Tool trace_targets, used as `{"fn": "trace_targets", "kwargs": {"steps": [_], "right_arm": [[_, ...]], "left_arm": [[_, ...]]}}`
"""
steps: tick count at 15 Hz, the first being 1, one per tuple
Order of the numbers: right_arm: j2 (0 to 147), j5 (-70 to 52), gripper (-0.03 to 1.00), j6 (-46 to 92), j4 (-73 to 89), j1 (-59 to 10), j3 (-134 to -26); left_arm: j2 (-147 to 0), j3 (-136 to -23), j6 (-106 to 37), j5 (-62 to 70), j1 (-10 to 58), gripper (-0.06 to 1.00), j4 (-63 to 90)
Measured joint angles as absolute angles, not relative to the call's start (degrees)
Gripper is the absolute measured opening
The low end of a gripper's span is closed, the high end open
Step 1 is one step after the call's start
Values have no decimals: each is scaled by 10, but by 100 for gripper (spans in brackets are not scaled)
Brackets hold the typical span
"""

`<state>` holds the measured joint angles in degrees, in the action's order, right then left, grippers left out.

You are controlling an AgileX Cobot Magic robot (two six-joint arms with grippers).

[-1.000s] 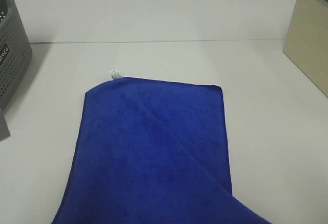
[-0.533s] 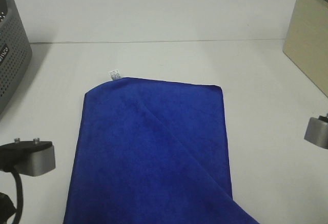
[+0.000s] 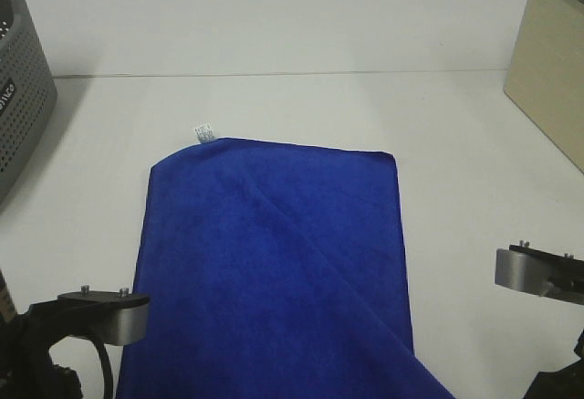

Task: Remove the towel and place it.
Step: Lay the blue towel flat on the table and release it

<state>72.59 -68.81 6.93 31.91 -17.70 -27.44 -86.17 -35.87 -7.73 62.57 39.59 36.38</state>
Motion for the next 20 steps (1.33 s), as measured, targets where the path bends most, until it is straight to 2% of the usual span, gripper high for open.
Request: {"fn": "trace_targets", "kwargs": {"steps": [4,12,20], "right_arm": [[786,-683,2,76,309,-177,-274],[904,-619,3,103,289,-177,-276],[903,-619,29,116,296,-177,-274]], "left_arm": [[-869,-386,-84,623,397,0,341],[-1015,-466,-116,627,398,0,313],[-1024,-475,-117,669,398,1,326]]}}
